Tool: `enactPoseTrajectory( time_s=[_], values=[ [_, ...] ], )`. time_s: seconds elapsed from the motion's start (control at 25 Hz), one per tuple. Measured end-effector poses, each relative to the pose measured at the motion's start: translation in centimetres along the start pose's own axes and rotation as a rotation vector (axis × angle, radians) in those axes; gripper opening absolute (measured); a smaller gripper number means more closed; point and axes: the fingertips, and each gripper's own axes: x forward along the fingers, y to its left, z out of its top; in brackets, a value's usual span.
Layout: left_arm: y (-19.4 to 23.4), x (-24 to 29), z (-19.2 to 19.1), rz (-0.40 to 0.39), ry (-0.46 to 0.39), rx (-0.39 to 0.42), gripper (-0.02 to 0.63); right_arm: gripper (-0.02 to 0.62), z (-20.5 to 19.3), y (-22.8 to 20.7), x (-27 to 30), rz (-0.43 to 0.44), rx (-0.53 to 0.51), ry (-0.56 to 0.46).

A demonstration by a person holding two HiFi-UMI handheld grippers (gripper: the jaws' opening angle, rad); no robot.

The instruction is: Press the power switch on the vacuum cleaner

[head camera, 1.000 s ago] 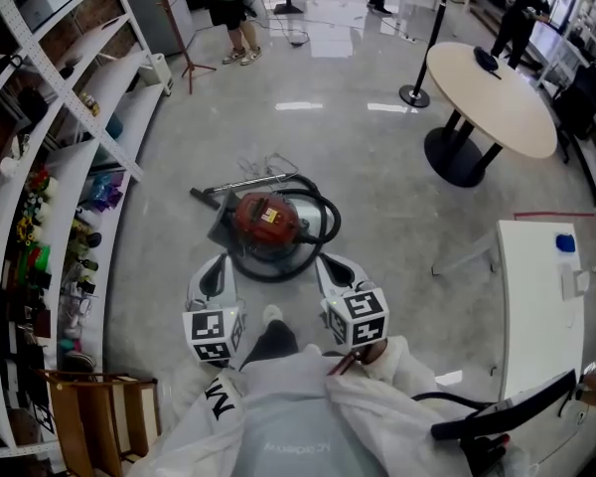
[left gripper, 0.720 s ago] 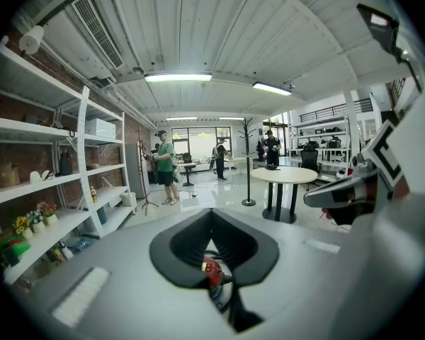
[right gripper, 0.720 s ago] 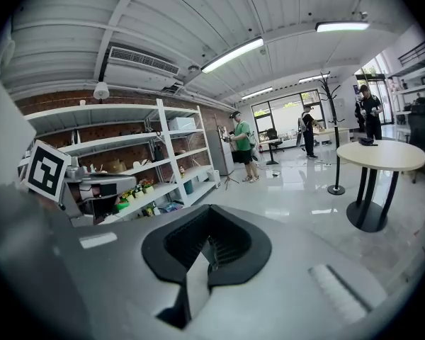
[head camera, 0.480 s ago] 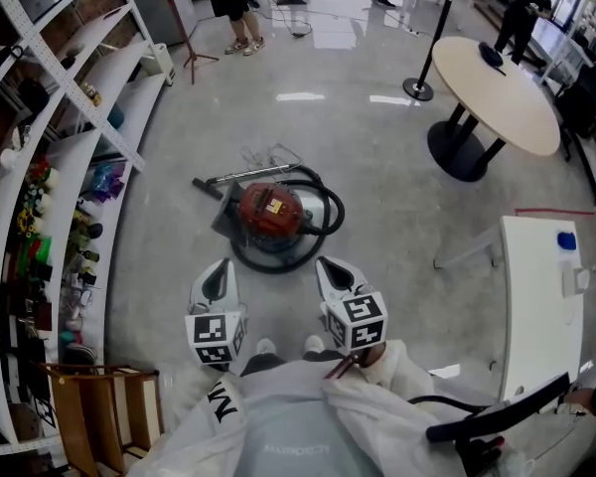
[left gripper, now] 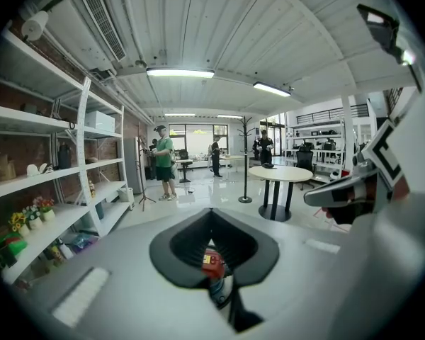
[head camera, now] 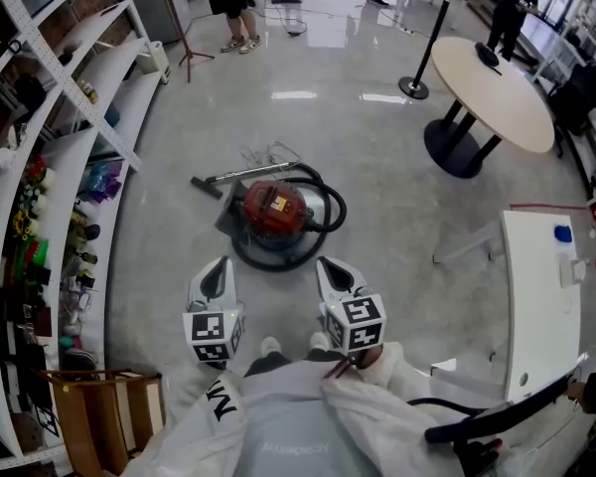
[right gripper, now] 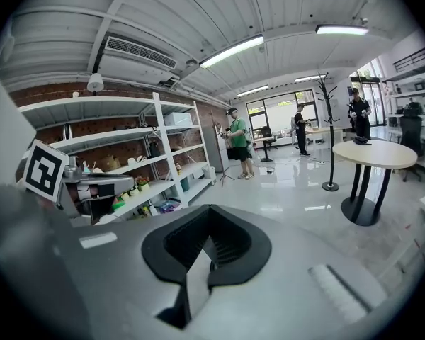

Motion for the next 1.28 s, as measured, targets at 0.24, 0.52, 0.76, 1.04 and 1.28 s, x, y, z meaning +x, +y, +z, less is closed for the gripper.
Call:
enactPoseTrajectory(
  time_s=[0.24, 0.52, 0.76, 1.04, 1.28],
  values=[
    [0.9, -0.5, -0.5, -0.02, 0.0, -0.01, 0.0, 0.0, 0.1, 1.7, 0.2, -0.003, -0.021, 0.005],
    [2.0, -1.0, -1.3, -0.018, 0.008, -0.027, 0.0, 0.0, 0.1, 3.3, 0.6, 0.011, -0.052, 0.017],
    [2.4, -1.3, -1.4, -0.007, 0.001, -0.037, 0.0, 0.0, -0.1, 3.5, 0.8, 0.012, -0.058, 0.018],
    [2.3, -1.4, -1.5, -0.007, 0.004, -0.039, 0.0, 0.0, -0.1, 3.6, 0.8, 0.016, -0.057, 0.02],
    [1.7, -1.2, -1.4, -0.009, 0.003, -0.036, 0.0, 0.0, -0.1, 3.2, 0.6, 0.02, -0.054, 0.018]
  ],
)
